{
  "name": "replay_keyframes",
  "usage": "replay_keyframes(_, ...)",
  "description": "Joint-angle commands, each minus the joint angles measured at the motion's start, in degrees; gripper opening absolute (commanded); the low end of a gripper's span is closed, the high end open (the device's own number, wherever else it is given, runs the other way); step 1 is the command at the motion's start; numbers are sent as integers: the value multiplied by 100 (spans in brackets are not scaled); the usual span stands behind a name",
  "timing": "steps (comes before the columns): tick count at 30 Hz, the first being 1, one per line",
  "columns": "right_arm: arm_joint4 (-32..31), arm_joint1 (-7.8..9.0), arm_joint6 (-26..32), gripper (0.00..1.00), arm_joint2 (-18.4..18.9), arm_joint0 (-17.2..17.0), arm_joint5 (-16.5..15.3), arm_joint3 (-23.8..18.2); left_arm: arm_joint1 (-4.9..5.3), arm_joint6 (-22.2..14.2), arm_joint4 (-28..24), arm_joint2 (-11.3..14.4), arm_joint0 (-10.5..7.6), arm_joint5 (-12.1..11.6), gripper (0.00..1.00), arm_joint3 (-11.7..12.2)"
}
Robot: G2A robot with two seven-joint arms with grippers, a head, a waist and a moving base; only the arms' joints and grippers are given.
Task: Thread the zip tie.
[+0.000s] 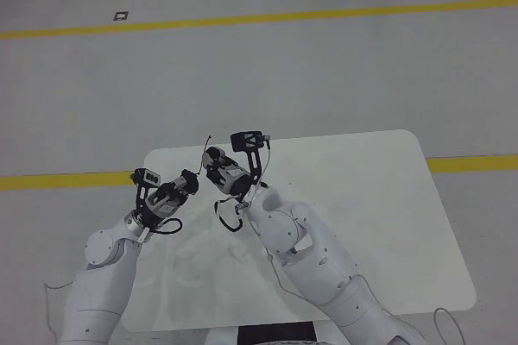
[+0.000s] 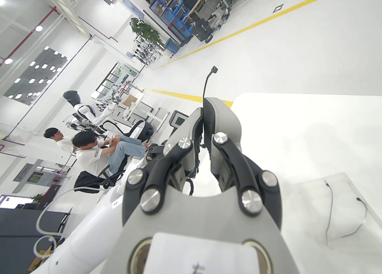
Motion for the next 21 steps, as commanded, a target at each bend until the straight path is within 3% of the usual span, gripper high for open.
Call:
replay_keyframes(1,7,6,17,0,-8,-2,-12,-13,0,0,0,0,0,0,0,0)
replay_keyframes(11,77,38,96,0,-59,-21,-115,-49,0,0,0,0,0,0,0,0)
replay_keyframes(21,-1,59,134,0,-107,-3,44,21,0,0,0,0,0,0,0,0)
